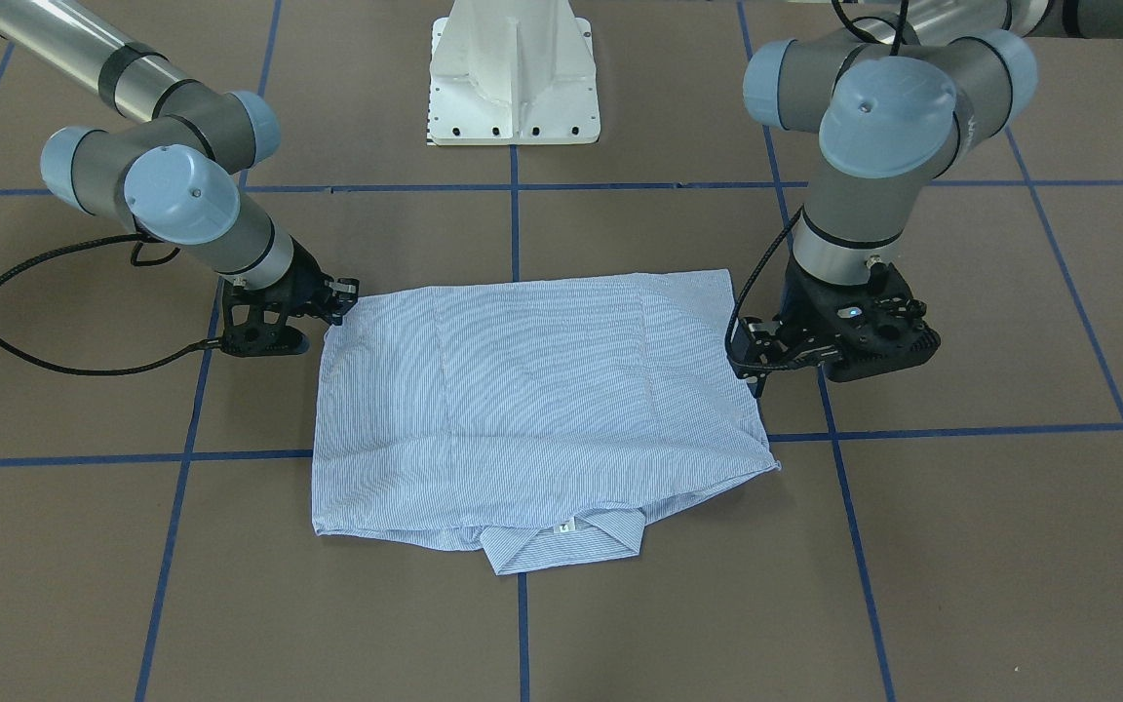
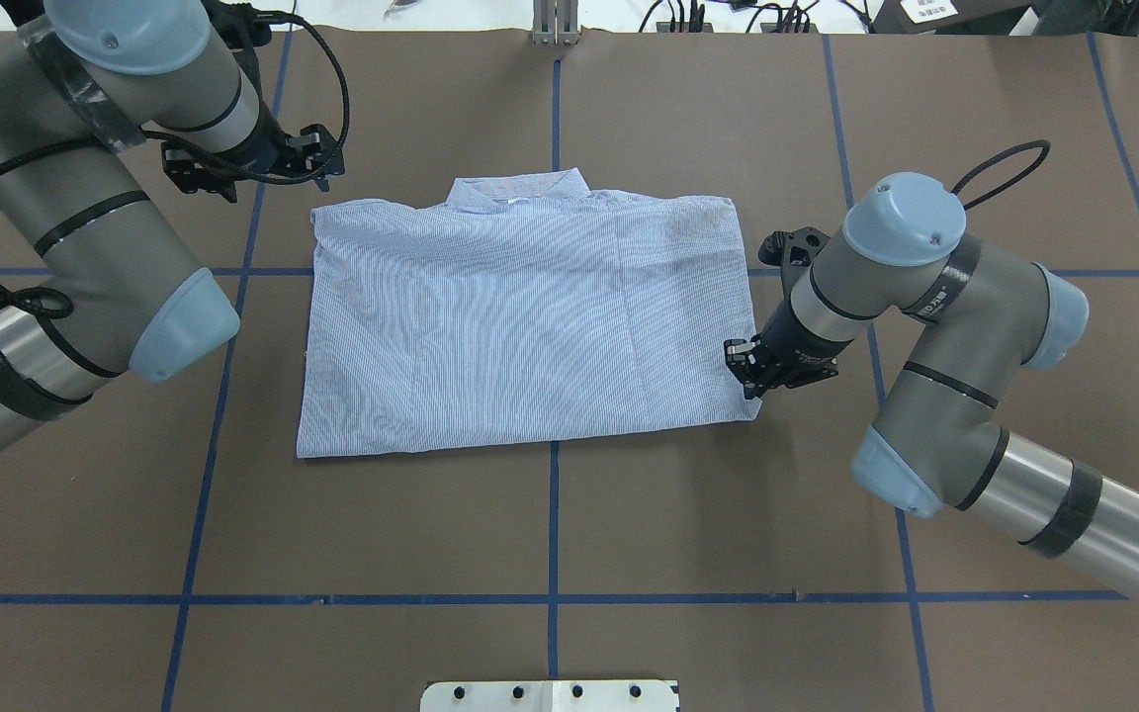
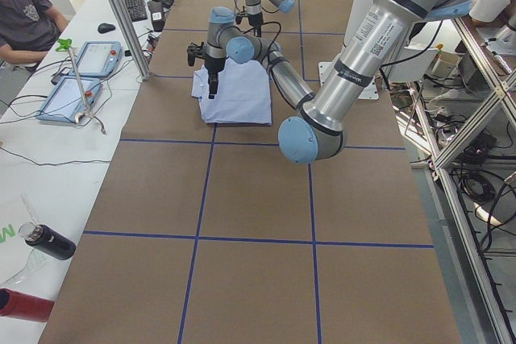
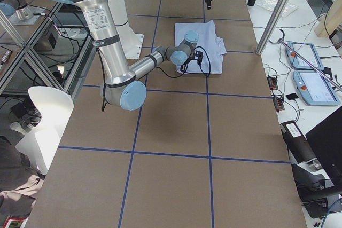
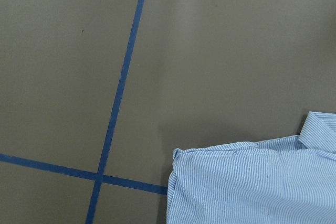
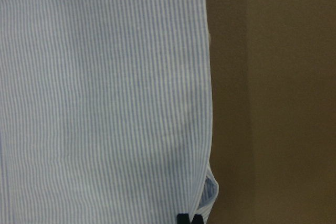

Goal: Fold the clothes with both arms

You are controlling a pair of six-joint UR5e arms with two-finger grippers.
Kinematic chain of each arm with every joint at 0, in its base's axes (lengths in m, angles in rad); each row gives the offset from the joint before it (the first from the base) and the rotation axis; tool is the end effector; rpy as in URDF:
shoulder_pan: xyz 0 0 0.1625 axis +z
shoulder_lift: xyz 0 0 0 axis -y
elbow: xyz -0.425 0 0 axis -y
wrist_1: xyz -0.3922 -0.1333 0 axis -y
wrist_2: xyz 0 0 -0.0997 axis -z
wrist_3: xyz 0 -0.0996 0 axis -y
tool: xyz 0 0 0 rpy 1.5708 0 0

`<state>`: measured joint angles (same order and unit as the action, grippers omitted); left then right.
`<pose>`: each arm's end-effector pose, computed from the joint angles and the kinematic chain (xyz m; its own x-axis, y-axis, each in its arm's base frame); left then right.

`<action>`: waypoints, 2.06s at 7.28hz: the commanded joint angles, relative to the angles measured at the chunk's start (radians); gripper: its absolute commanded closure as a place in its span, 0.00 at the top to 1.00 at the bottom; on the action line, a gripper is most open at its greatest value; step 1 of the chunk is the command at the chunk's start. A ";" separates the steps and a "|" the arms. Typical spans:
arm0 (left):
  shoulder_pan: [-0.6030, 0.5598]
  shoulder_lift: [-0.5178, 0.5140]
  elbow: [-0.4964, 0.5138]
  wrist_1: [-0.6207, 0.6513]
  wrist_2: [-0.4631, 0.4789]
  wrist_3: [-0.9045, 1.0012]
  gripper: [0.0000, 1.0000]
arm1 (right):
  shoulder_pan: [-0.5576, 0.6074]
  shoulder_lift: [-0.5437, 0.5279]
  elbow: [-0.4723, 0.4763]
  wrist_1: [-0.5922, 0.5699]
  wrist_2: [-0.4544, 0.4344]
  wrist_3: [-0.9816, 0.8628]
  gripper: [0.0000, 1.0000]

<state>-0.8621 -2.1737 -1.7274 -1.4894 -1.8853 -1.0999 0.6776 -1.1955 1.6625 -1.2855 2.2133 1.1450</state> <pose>0.3533 -0.5697 0.2537 0.7219 -0.1793 -0.6683 0.3009 0.9511 0.0699 -0.4472 -0.4544 0.3714 0.5936 0.0532 0.8030 0.0684 0.9909 -0.1162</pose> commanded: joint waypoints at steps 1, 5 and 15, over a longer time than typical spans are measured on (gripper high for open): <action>0.000 -0.003 -0.044 0.052 0.000 0.000 1.00 | -0.006 -0.121 0.147 -0.002 0.014 0.001 0.00; 0.003 -0.005 -0.107 0.101 0.003 -0.003 1.00 | -0.101 -0.441 0.420 0.000 0.103 0.002 0.00; 0.404 0.081 -0.196 -0.172 -0.003 -0.541 1.00 | 0.112 -0.279 0.485 0.008 0.108 0.004 1.00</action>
<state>-0.5284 -2.1316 -1.9240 -1.5340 -1.8891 -1.5151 0.7401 -1.5256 2.1492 -1.2764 2.3385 1.1490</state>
